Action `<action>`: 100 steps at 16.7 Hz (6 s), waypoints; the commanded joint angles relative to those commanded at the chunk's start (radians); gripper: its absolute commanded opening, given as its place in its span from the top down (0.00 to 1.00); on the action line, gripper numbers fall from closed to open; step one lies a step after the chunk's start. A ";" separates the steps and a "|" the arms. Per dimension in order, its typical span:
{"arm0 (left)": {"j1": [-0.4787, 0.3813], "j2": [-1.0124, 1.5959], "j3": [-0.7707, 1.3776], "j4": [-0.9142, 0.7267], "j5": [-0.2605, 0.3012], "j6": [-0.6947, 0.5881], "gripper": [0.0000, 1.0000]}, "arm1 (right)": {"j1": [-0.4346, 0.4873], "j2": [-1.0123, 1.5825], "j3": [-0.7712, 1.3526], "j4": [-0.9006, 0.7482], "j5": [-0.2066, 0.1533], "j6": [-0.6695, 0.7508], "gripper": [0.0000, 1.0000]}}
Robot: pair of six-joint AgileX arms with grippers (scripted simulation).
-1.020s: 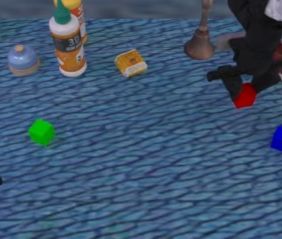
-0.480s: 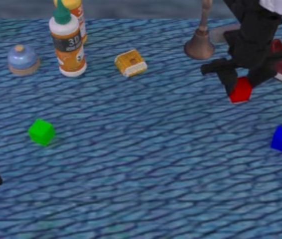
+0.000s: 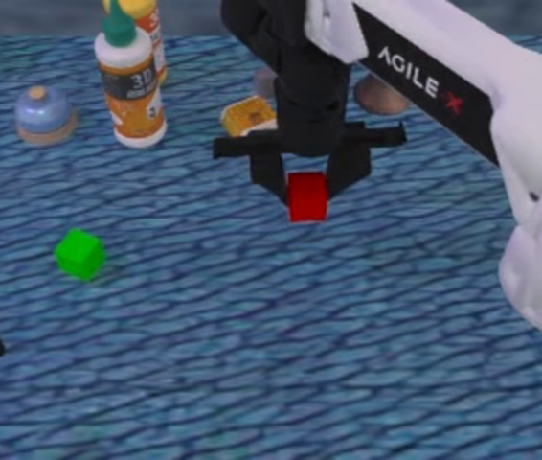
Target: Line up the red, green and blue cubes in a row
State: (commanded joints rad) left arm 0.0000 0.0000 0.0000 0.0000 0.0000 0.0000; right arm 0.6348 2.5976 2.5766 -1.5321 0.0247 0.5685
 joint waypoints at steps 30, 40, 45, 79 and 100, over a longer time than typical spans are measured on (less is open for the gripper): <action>0.000 0.000 0.000 0.000 0.000 0.000 0.00 | 0.245 0.009 -0.220 0.235 0.014 0.323 0.92; 0.000 0.000 0.000 0.000 0.000 0.000 0.00 | 0.245 0.009 -0.220 0.235 0.014 0.323 0.17; 0.000 0.000 0.000 0.000 0.000 0.000 0.00 | 0.245 0.009 -0.220 0.235 0.014 0.323 0.00; -0.033 0.323 0.288 -0.201 0.001 0.053 0.00 | 0.092 -0.317 -0.100 0.083 0.104 0.137 0.00; -0.167 1.907 1.464 -1.050 0.000 0.281 0.00 | -0.579 -2.431 -2.405 1.389 0.022 -0.533 0.00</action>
State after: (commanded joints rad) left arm -0.1670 1.9070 1.4639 -1.0504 0.0002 0.2808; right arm 0.0558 0.1667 0.1711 -0.1428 0.0465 0.0354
